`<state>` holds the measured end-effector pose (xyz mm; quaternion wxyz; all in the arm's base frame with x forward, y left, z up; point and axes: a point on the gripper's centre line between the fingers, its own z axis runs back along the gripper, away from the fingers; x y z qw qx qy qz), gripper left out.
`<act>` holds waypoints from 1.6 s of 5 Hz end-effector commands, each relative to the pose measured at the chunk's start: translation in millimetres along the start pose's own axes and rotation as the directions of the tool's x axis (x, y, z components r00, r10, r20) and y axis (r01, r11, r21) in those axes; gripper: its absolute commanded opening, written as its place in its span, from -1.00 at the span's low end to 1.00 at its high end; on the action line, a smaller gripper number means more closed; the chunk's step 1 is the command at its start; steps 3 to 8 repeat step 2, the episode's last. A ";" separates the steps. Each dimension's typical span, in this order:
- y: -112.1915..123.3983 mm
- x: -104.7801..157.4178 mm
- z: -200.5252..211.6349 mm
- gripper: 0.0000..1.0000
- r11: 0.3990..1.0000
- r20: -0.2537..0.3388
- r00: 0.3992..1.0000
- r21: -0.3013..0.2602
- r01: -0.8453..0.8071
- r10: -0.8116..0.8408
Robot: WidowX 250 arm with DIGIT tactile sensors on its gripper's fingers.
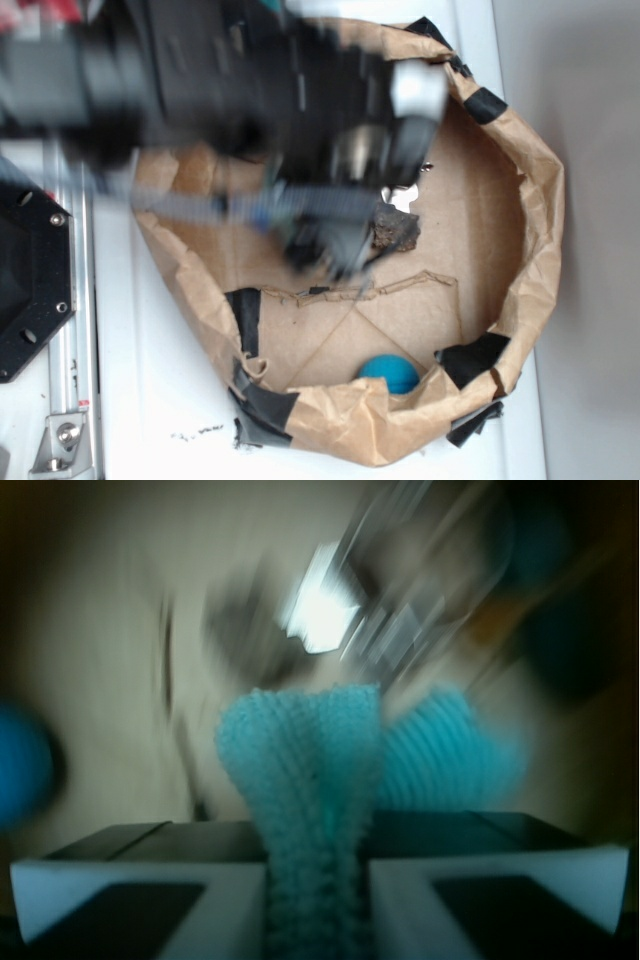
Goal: Grab the blue cloth.
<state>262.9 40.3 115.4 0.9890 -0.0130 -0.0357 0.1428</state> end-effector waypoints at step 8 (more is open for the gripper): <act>-14.1 -7.8 43.0 -1.00 0.990 0.106 0.986 -0.045 0.137 -0.132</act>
